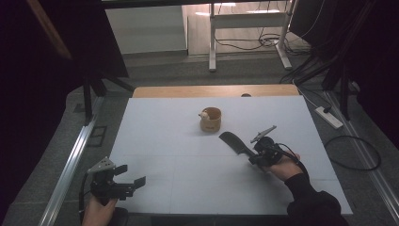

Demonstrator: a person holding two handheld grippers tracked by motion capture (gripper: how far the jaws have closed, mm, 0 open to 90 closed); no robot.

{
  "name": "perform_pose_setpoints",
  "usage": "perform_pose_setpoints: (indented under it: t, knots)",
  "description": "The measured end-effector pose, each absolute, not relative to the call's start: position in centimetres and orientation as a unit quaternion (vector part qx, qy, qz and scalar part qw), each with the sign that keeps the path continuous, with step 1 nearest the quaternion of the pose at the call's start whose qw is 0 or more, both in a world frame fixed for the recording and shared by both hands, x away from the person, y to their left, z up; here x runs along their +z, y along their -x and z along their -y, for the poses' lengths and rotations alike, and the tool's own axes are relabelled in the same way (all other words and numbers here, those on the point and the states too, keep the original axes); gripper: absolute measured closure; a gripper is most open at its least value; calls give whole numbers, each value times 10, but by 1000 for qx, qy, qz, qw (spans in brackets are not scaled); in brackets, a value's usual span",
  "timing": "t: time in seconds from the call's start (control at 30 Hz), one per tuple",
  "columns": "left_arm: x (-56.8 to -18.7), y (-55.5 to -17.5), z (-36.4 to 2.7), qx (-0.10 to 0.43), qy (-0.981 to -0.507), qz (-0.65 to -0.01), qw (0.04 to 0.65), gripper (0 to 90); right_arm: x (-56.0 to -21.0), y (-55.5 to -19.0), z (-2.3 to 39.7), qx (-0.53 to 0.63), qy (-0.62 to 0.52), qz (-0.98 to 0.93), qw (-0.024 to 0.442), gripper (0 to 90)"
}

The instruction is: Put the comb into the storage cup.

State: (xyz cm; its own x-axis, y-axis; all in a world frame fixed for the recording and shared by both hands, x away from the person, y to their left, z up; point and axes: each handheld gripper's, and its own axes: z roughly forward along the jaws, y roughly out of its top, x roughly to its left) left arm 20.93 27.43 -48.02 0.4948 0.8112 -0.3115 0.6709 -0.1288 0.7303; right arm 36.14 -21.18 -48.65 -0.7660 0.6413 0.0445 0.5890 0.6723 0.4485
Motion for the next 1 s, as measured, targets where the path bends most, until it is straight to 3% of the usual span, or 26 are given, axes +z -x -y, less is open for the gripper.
perform_pose_setpoints:
  t: [0.17,0.73,1.0]
  knots:
    - [-480,-209,-274,81,-748,-496,433,26,-479,-358,209,236,-331,-910,81,729]
    - [-480,-210,-269,84,-762,-486,419,30,-465,-359,205,256,-342,-899,100,226]
    - [-480,-211,-267,84,-769,-483,412,36,-462,-363,210,263,-357,-890,107,100]
